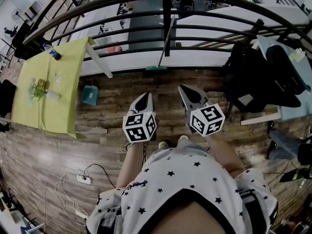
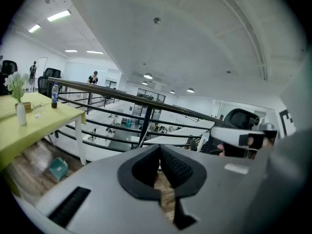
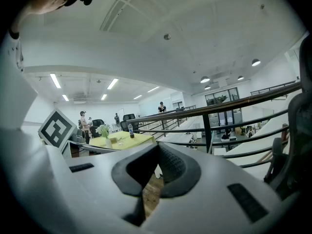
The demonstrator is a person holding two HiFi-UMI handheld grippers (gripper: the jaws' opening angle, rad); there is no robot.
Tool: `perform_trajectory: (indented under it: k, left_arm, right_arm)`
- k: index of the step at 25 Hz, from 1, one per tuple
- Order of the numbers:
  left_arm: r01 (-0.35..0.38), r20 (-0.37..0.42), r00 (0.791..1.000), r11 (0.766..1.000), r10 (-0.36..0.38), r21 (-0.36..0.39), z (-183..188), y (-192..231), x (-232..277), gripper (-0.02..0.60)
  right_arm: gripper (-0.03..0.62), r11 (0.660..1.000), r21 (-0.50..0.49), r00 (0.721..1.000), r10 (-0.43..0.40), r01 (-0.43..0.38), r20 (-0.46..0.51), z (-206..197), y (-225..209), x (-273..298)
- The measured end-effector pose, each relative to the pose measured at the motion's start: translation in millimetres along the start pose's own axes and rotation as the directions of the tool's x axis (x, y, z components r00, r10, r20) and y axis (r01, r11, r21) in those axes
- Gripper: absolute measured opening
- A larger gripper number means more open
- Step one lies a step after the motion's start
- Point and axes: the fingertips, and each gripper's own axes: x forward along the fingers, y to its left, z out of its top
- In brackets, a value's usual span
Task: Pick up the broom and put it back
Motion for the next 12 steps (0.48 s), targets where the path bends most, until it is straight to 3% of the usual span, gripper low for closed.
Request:
perform_trajectory:
  k: [12]
  left_arm:
    - [0.039,-0.015,0.999,0.999,-0.039,0.004,-15.2,-1.1,-34.5,0.012]
  right_arm:
    - [-0.006,1.0,0.016,1.0,0.011,-0.011,0.0,-11.5,41.8,-15.1]
